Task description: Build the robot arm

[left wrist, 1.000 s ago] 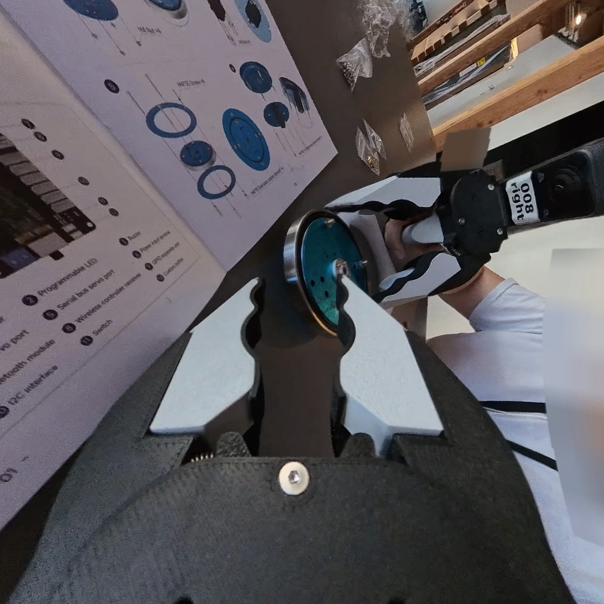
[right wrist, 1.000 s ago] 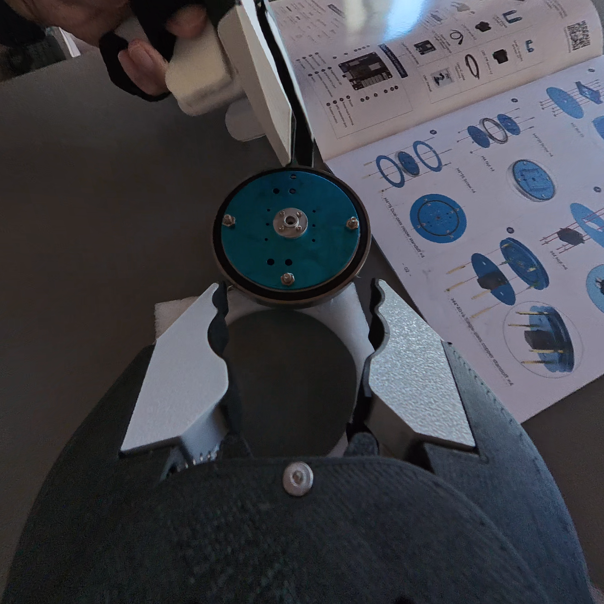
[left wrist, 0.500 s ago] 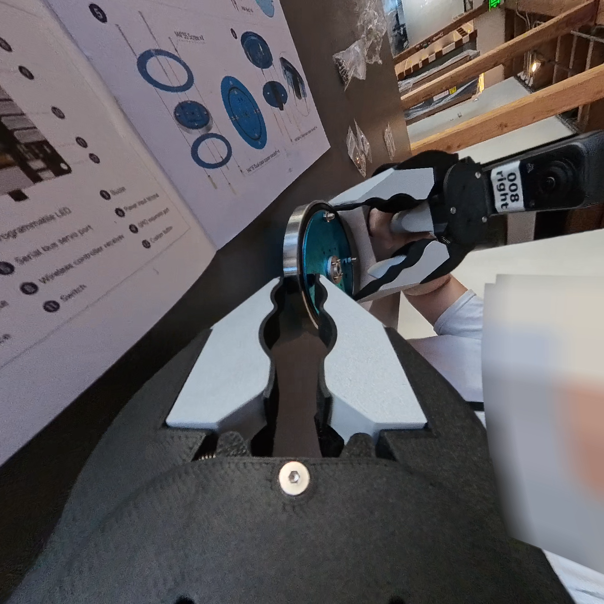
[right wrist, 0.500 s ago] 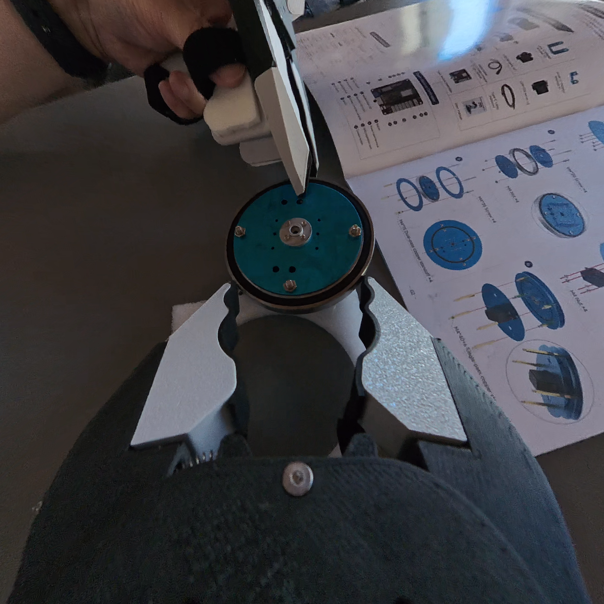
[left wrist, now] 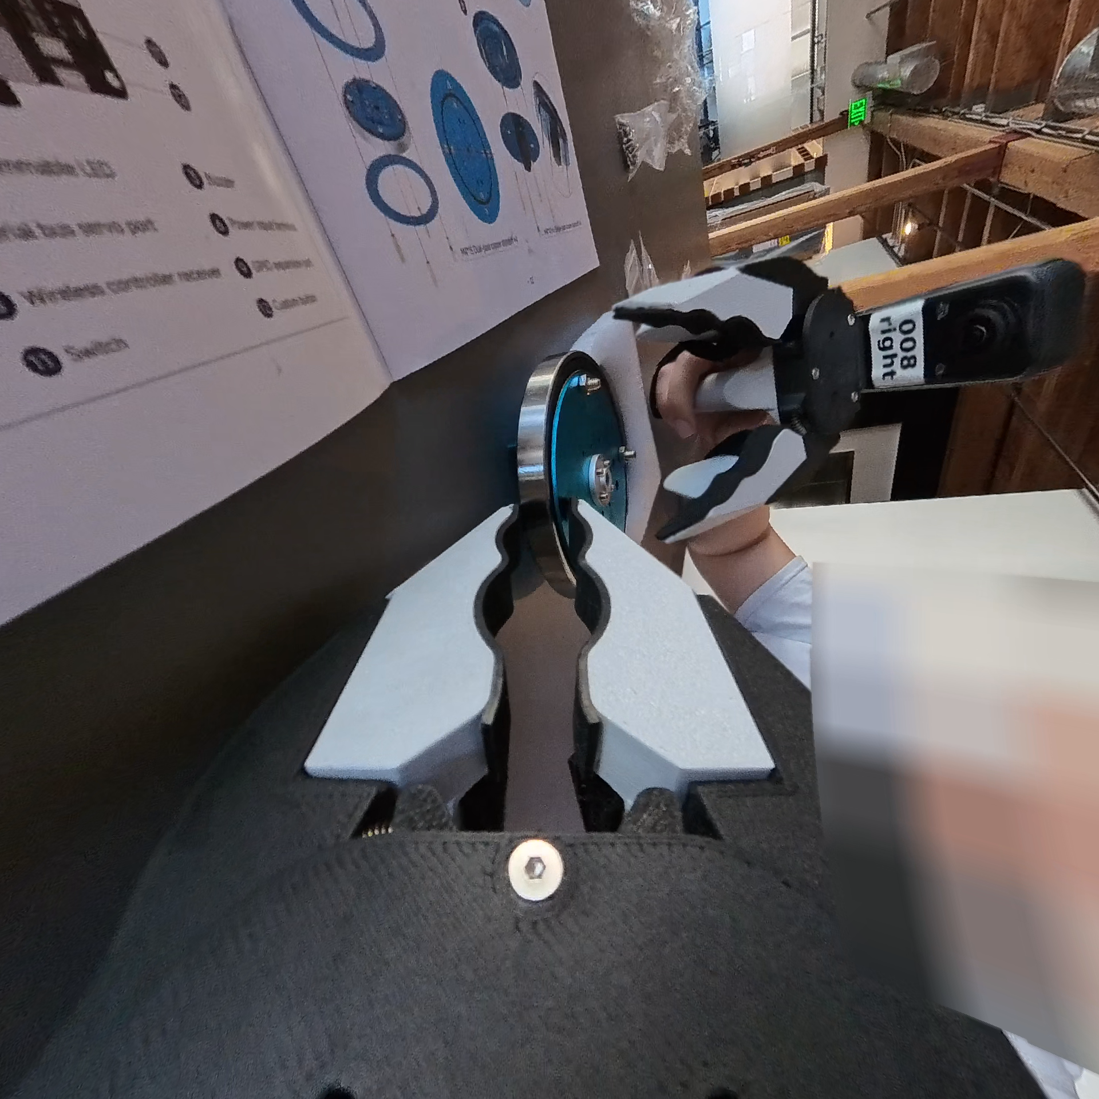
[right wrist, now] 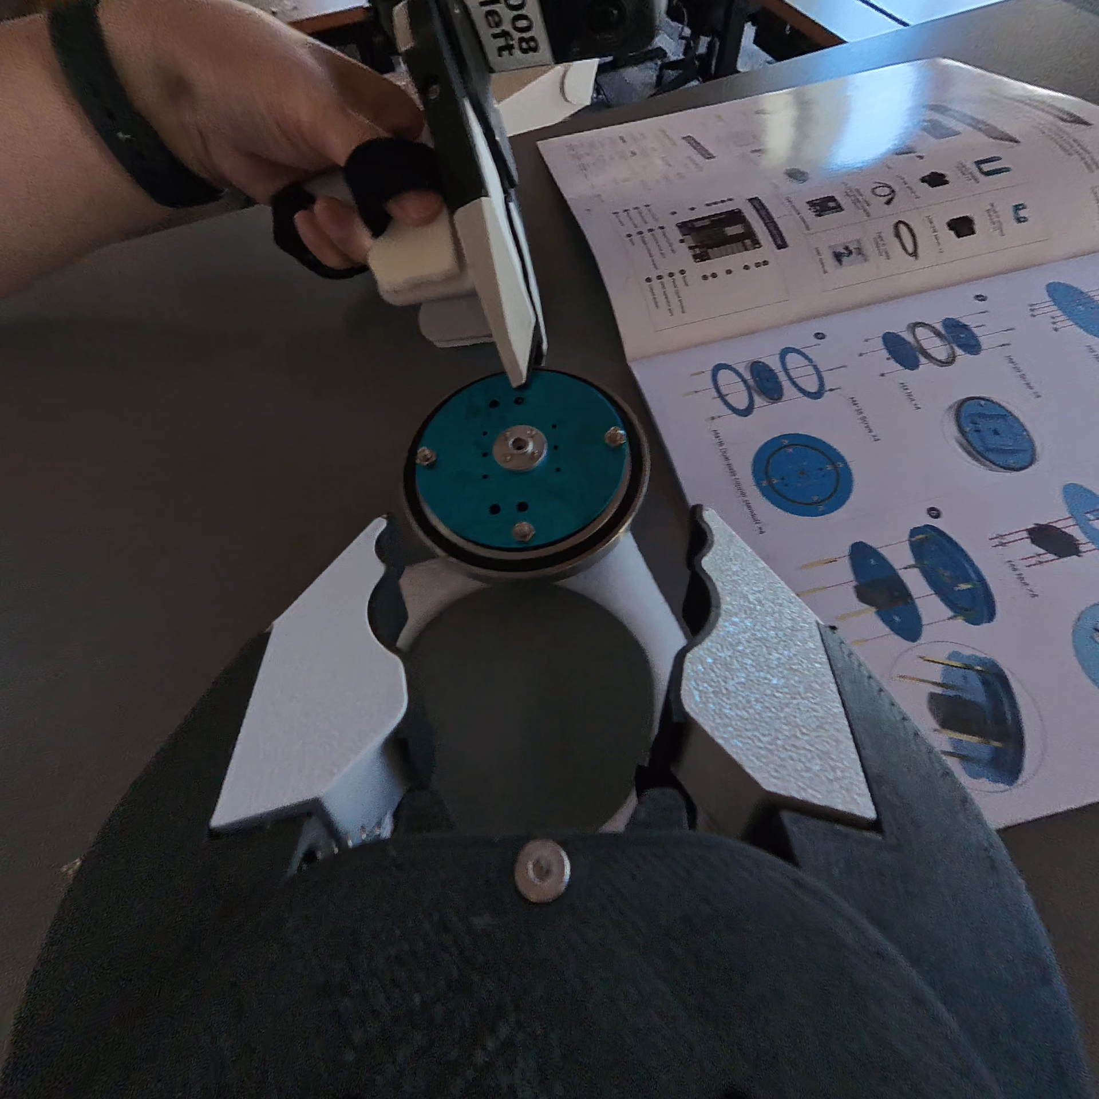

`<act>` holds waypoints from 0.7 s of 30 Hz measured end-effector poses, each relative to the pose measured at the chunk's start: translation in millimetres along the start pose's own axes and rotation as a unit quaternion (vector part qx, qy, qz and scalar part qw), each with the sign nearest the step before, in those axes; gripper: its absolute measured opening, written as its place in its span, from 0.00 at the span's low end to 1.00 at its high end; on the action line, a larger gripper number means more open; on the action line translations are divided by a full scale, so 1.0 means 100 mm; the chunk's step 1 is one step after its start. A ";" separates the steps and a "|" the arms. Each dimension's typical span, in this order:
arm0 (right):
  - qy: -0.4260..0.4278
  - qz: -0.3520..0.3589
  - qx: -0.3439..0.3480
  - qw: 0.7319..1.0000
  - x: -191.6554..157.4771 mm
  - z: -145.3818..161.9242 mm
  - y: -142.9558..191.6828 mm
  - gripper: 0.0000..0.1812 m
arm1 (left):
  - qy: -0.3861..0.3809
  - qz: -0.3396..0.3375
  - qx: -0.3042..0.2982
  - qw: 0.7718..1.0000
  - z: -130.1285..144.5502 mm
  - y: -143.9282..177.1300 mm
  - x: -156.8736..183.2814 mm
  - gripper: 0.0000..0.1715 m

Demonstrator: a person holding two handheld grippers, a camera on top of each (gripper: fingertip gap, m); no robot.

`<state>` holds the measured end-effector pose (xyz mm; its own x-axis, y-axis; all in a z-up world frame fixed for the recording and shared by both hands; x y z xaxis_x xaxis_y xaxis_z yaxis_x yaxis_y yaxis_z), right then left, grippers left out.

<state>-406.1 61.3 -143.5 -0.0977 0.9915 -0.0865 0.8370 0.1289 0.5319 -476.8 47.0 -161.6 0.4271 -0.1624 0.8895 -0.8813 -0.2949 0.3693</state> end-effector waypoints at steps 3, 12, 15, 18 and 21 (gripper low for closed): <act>0.015 0.019 -0.023 0.999 -0.08 0.09 -0.04 0.57 | 0.001 -0.002 -0.001 1.000 0.00 0.00 -0.01 0.08; 0.013 0.068 -0.077 0.995 -0.06 0.23 -0.18 0.45 | 0.011 0.011 -0.048 0.999 0.04 -0.08 0.03 0.14; 0.027 0.060 -0.076 0.995 -0.06 0.23 -0.18 0.44 | 0.013 0.001 -0.047 0.999 0.04 -0.12 0.02 0.12; 0.034 0.055 -0.066 0.996 -0.05 0.22 -0.17 0.44 | 0.025 0.019 -0.036 0.999 0.02 -0.11 0.05 0.10; 0.038 0.058 -0.057 0.996 -0.05 0.20 -0.15 0.43 | 0.055 0.076 -0.004 0.996 -0.03 -0.08 0.15 0.07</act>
<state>-407.4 54.4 -168.5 -0.0473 0.9980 0.0423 0.7789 0.0103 0.6271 -464.1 49.5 -150.7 0.2637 -0.1008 0.9593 -0.9360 -0.2670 0.2293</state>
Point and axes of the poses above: each gripper's, where its closed fingertips meet, y back along the fingers, z out of its underside, x = y × z across the jaws, the point moved 1 cm from there along y, back along the fingers, and after that the axes turned 2 degrees about -z, right-handed, at the moved point
